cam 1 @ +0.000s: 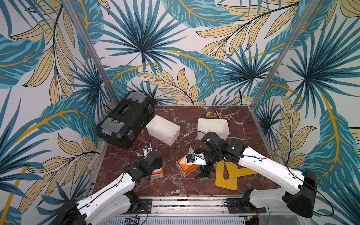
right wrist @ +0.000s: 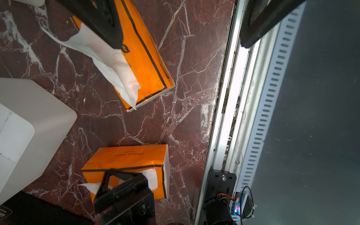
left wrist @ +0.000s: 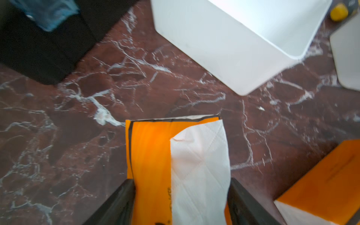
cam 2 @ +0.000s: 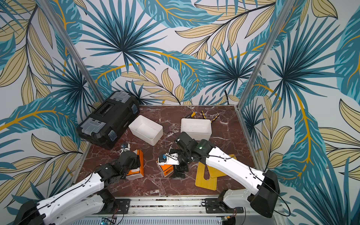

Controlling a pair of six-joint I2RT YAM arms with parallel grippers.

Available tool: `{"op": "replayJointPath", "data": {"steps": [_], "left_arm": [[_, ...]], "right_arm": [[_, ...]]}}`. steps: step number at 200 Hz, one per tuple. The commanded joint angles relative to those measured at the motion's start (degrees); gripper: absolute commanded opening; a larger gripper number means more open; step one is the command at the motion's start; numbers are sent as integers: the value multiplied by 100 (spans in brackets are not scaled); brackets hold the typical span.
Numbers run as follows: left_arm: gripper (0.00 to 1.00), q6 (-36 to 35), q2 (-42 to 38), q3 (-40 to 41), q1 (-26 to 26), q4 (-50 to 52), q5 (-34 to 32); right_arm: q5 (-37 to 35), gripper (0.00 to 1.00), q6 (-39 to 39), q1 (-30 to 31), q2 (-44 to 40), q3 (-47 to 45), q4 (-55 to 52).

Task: Put the tissue paper into the tissue box
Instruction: Adjust the paper towel at the center of the board.

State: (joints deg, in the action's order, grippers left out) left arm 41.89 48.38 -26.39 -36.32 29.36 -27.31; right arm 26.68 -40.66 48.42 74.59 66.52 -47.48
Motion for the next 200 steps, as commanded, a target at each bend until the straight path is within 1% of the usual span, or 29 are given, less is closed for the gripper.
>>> {"op": "replayJointPath", "data": {"steps": [1,16,31,37,46,60,79,94,119,132,152,180,200], "left_arm": [[76,126,-430,269,458,5,-253],[76,151,-609,330,815,52,-315],[77,149,-711,421,1215,-49,-216],[80,123,-729,448,1350,-111,-102],[87,25,-749,386,1430,-152,77],[93,-246,-764,95,1426,-105,575],[100,-458,-726,-406,1346,155,881],[100,-635,-707,-767,1152,356,956],[100,-1033,-641,-1397,716,599,895],[100,-1271,-567,-1739,688,813,982],[100,-1793,-553,-2176,687,1148,1098],[100,-2491,-761,-2388,688,1499,1149],[100,-2791,-1075,-2168,688,1442,1197]], "right_arm": [[184,100,176,36,39,-135,227],[168,100,250,35,91,-148,324],[123,100,304,35,202,-98,353],[80,100,294,36,262,-52,332],[0,100,283,36,363,18,282],[-223,100,106,31,521,120,118],[-543,100,-246,26,747,253,-24],[-628,100,-560,31,966,451,-137],[-559,100,-1116,27,1344,926,-361],[-599,100,-1403,20,1591,1218,-499],[-863,100,-1683,12,2075,1744,-874],[-1056,100,-1912,-35,2809,2537,-1486],[-1106,100,-2052,-44,3131,2800,-1660]]}}
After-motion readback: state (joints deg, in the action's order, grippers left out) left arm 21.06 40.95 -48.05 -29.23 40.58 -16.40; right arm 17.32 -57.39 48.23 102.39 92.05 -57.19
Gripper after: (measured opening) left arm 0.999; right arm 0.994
